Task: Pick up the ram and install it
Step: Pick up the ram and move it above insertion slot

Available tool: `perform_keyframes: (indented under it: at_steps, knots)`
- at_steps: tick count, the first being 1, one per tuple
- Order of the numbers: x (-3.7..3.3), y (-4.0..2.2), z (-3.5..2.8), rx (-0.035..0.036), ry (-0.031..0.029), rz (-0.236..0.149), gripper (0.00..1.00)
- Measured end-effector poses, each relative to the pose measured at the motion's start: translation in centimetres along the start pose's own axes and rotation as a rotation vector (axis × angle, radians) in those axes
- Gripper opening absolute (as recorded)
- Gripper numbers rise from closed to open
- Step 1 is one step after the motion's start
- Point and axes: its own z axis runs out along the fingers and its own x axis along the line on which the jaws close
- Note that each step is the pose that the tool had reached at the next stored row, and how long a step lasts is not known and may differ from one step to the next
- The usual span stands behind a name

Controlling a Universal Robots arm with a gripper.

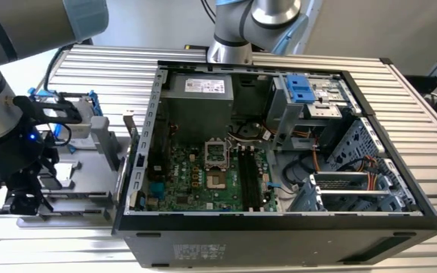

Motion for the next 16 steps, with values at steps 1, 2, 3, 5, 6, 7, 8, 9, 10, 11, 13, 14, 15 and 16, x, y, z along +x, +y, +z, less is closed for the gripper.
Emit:
perform_keyframes:
  at_steps: [1,2,3,5,6,7,8,9,10,11,13,14,15,16]
  knots:
    - [0.04,-0.07,0.15,0.0001,-0.0022,0.001,1.0]
    - [0.05,-0.11,0.33,0.0002,-0.0027,0.001,1.0]
    - [0.05,-0.12,0.51,0.0,-0.0027,0.002,1.0]
    - [0.07,-0.17,0.88,0.0001,-0.0033,0.002,1.0]
    - [0.1,-0.2,1.05,0.0001,-0.0042,0.002,1.0]
    - [0.11,-0.22,1.24,0.0001,-0.0044,0.003,1.0]
    - [0.1,-0.22,1.4,0.0002,-0.0045,0.003,1.0]
    - [0.1,-0.23,1.56,0.0001,-0.0045,0.005,1.0]
    - [0.1,-0.23,1.72,-0.0001,-0.0046,0.008,1.0]
    - [0.09,-0.24,1.9,-0.0001,-0.0046,0.012,1.0]
    - [0.09,-0.25,2.25,-0.0003,-0.0051,0.025,1.0]
    - [0.08,-0.25,2.42,-0.0006,-0.0052,0.035,1.0]
    - [0.08,-0.26,2.61,-0.0008,-0.0055,0.047,1.0]
    - [0.08,-0.26,2.78,-0.0011,-0.0056,0.056,1.0]
